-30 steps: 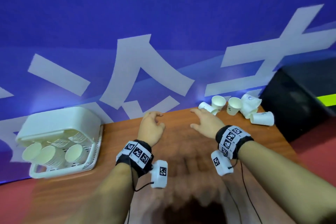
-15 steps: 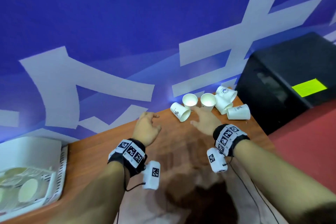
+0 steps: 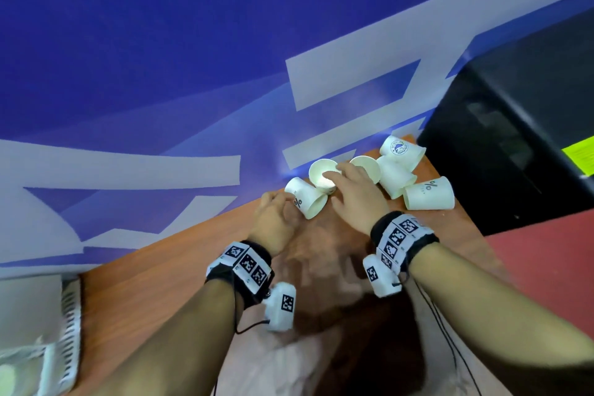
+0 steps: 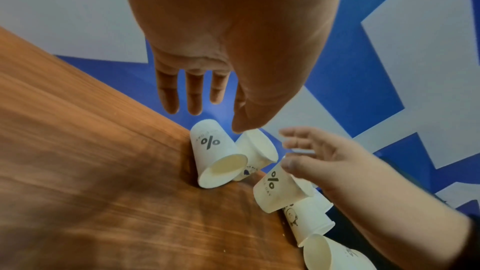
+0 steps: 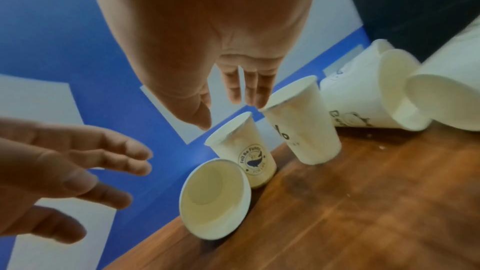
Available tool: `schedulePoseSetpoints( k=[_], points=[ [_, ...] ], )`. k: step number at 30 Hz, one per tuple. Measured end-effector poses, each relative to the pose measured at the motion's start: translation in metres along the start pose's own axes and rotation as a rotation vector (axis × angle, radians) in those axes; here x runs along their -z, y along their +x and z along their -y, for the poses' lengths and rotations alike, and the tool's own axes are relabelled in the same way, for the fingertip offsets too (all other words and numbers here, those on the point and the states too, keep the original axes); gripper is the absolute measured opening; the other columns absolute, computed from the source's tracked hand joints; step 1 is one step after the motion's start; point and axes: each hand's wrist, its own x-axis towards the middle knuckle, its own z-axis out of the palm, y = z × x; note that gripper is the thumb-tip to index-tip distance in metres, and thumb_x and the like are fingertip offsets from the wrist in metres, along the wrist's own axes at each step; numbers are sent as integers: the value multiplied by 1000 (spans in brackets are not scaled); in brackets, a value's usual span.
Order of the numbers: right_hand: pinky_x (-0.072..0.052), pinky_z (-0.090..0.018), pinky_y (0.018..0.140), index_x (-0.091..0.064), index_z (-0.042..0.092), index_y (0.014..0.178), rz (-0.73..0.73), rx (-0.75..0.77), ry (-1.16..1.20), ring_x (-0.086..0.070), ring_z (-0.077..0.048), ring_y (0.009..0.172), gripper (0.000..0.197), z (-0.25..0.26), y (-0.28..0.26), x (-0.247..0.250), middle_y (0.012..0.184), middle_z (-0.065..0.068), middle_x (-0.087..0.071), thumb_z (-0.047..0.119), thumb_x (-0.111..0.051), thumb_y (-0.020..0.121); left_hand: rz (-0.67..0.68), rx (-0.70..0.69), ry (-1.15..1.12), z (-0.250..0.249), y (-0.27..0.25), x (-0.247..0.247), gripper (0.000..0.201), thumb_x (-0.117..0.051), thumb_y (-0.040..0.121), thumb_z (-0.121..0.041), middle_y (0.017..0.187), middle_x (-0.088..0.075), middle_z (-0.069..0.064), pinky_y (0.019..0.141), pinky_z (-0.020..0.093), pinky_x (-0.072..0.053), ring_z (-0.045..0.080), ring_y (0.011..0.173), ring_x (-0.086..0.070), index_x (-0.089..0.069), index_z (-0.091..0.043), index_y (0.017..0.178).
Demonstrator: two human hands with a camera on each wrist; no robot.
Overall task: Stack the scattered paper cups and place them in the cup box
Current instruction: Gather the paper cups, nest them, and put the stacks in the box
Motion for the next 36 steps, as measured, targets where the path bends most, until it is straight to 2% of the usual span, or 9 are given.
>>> schedulePoseSetpoints(
  k=[3,9,14,17,20,24,29,33,36],
  points=[
    [-41,-47,101,-61,24,129,-15,127,-153,-44,-34,124,55,4,15,-3,136,-10,-50,13,-67,75,3,26,-79,1,9,-11,55,-63,83,1,130,-37,6,87,7,-34,22,106,-51,-49,-10,135],
    [-20,-54,112,-53,36,134,93,142,-437,-42,-40,124,63,6,44,-16,139,-11,-43,22,-67,75,41,152,-173,10,22,-27,63,-64,84,-9,131,-33,3,95,19,-37,12,95,-51,-40,-18,142],
    [-29,-49,104,-48,40,135,95,130,-466,-50,-35,110,57,5,48,-21,138,-9,-38,23,-57,81,14,214,-287,14,22,-33,64,-69,83,-17,123,-38,-1,93,30,-48,12,92,-60,-40,-21,140],
    [-32,-49,101,-53,37,130,76,137,-449,-52,-35,105,53,5,47,-20,137,-11,-42,21,-57,79,7,258,-329,14,23,-34,65,-69,84,-19,128,-43,-2,83,22,-44,1,91,-55,-38,-19,141],
    [-32,-50,100,-54,35,126,61,136,-441,-54,-35,102,51,4,43,-18,136,-10,-46,20,-60,78,-2,323,-486,11,24,-38,64,-69,84,-17,127,-55,1,84,32,-54,13,101,-64,-37,-17,139],
    [-35,-49,101,-59,31,124,4,134,-321,-54,-34,103,52,1,37,-11,118,-8,-55,23,-70,74,-57,446,-598,4,26,-41,51,-70,88,-27,107,-57,-7,73,31,-51,16,94,-64,-34,-26,124],
    [-45,-43,95,-47,28,143,-94,98,-28,-51,-30,106,68,-7,18,7,117,-9,-51,28,-71,79,-95,627,-696,1,35,-49,76,-74,79,-52,107,-65,3,76,40,-57,22,85,-68,-33,-19,133],
    [-45,-35,98,-39,34,148,-99,0,191,-46,-21,115,73,-17,1,13,121,-2,-43,33,-71,82,-41,694,-795,-6,42,-52,57,-74,81,-49,69,-62,9,55,35,-50,20,41,-53,-54,-6,113],
    [-46,-35,98,-40,36,146,-140,-34,272,-46,-18,115,75,-25,-7,13,118,1,-42,33,-74,79,9,744,-857,-4,49,-57,76,-74,71,-61,66,-57,13,44,28,-45,17,30,-44,-58,-3,117]
  ],
)
